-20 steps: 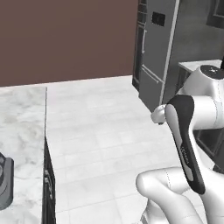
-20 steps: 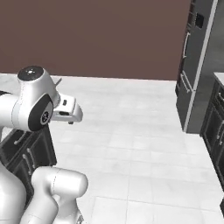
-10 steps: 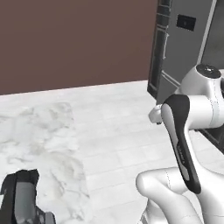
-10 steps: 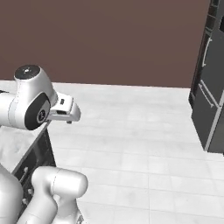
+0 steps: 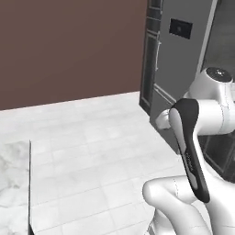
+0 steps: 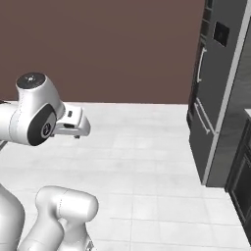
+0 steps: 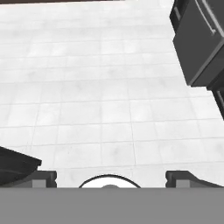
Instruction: Navigate to the fridge.
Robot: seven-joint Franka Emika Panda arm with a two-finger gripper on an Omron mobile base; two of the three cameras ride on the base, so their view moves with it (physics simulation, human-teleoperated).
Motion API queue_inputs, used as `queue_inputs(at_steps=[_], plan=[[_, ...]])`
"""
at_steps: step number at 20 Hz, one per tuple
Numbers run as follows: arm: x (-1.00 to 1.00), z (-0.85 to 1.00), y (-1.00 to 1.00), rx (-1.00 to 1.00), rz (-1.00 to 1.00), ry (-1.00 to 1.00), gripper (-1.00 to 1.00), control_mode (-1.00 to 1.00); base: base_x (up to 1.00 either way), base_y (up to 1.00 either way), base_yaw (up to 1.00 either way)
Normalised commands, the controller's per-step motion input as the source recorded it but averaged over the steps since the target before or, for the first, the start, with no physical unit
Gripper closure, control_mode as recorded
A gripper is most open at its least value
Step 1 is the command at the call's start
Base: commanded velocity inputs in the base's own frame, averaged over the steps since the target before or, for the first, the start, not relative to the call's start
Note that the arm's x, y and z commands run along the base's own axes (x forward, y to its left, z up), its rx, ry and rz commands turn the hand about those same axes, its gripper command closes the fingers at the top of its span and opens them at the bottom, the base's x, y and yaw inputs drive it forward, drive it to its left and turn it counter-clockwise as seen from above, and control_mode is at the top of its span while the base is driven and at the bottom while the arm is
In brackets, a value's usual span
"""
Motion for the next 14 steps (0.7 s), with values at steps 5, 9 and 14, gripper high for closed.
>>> queue_inputs(at_steps=[5, 9, 14], plan=[[0.00, 0.00, 0.00, 0.00, 0.00, 0.00, -1.00, 1.00, 0.99, -0.84, -0.18], [0.00, 0.00, 0.00, 0.00, 0.00, 0.00, -1.00, 1.00, 0.80, -0.06, -0.32], [0.00, 0.00, 0.00, 0.00, 0.00, 0.00, -1.00, 1.00, 0.96, 0.00, -0.33]])
